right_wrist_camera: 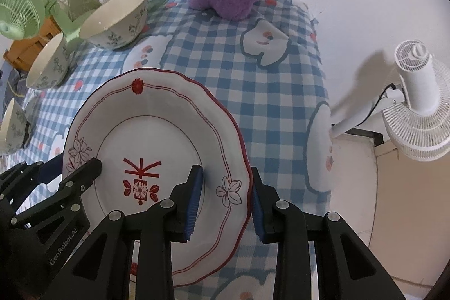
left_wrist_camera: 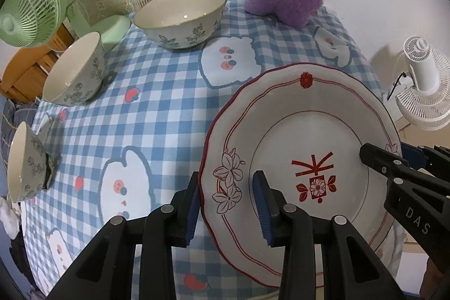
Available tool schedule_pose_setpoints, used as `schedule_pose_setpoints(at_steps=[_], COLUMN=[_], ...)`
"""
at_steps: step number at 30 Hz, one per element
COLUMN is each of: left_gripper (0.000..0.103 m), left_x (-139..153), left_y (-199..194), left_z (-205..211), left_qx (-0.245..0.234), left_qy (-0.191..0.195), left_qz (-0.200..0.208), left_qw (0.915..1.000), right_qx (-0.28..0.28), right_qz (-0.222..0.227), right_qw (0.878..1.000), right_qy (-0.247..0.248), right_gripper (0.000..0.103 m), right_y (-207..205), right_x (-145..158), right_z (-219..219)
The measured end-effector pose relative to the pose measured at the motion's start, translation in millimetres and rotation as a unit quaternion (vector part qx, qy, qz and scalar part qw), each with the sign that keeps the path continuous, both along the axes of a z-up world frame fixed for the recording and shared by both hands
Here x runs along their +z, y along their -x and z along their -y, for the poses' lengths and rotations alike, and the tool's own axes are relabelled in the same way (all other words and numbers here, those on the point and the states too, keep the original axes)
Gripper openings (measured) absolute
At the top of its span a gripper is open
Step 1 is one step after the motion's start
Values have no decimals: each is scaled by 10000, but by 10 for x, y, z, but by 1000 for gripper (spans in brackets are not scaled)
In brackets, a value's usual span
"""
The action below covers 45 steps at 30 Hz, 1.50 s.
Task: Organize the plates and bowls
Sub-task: 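Lift the red-trimmed plate with both grippers and carry it toward the flower plates, then lower the red-trimmed plate onto the flower plate stack with both grippers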
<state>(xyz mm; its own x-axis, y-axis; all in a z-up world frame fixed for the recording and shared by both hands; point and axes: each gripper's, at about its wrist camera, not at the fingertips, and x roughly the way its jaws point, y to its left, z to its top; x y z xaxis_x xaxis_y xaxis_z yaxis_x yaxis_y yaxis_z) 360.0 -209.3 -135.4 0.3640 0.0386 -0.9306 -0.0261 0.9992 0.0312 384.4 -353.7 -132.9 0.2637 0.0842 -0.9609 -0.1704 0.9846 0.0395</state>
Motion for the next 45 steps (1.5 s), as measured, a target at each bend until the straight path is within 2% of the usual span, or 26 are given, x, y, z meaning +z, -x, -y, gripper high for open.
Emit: schedule_pose_setpoints(at_steps=[11, 22, 34, 45], left_gripper=[36, 36, 36, 36], left_x=[370, 608, 592, 410], left_y=[250, 606, 1087, 1489], left_z=[-90, -183, -250, -242], left_qx=[-193, -472, -773, -1006], left_qy=[54, 93, 133, 167], left_qz=[206, 380, 381, 273], left_qw=[9996, 9981, 9962, 9944], right_qx=[-271, -601, -908, -1168], right_qz=[249, 404, 383, 251], right_qw=[9993, 9974, 9950, 9927], right_qy=[41, 71, 134, 170], right_gripper=[35, 35, 35, 35], right_y=[302, 758, 1352, 1849], right_x=[405, 681, 719, 557], right_z=[-87, -159, -214, -193])
